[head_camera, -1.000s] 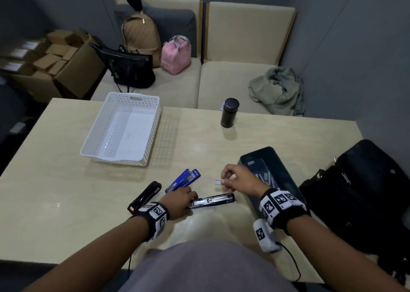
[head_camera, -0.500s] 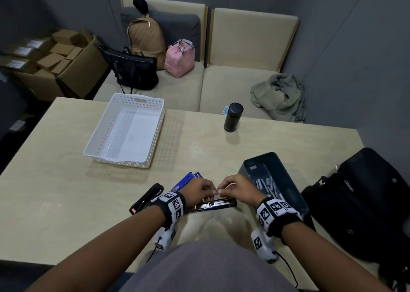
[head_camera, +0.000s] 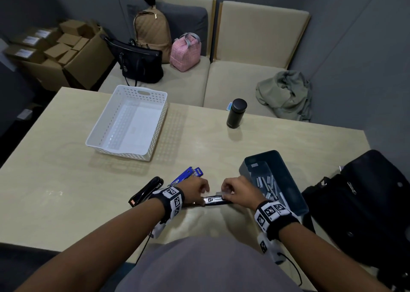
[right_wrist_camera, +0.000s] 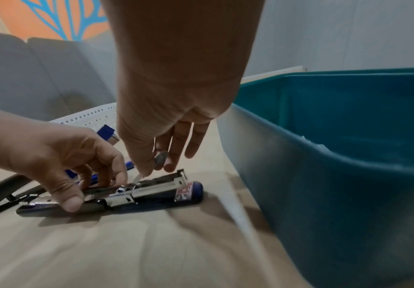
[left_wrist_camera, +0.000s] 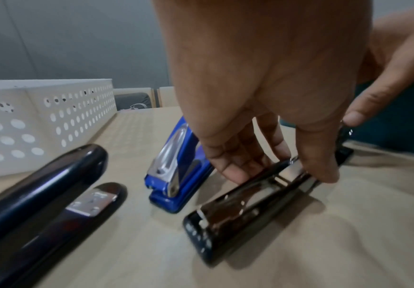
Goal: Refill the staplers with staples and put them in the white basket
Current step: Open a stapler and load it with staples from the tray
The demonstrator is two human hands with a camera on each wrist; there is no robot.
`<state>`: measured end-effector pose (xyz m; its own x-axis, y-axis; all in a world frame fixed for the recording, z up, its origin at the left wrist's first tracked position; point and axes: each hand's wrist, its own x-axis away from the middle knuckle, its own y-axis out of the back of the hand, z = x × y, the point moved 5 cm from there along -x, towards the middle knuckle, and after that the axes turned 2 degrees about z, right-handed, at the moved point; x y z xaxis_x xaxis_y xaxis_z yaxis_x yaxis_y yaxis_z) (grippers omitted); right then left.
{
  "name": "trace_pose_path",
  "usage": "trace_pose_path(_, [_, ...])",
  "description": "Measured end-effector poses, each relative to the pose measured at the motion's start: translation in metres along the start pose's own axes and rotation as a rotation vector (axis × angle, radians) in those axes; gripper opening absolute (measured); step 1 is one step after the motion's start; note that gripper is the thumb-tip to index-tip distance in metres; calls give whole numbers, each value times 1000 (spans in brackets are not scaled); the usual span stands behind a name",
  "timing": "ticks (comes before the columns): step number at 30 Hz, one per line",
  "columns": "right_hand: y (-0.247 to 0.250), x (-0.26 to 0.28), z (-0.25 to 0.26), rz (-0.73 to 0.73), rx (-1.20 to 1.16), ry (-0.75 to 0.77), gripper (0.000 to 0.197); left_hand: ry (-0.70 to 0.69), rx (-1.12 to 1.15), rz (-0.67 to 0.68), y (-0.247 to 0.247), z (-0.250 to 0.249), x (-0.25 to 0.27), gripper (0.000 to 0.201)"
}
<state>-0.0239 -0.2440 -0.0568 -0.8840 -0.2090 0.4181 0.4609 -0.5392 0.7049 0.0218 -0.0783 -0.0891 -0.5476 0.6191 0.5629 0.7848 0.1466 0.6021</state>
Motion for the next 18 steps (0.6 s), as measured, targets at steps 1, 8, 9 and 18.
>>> trace_pose_path(1, [-3, 1, 0, 9, 65, 19, 5, 12, -71, 25, -4, 3, 3, 44])
trace_pose_path(8, [-11, 6, -1, 49, 247, 46, 15, 12, -200, 57, -12, 9, 8, 43])
trace_pose_path(9, [-12, 6, 0, 51, 265, 48, 15, 8, -207, 59, -12, 8, 8, 42])
trace_pose_path(18, [-14, 8, 5, 60, 262, 73, 16, 2, -247, 80, -12, 6, 5, 39])
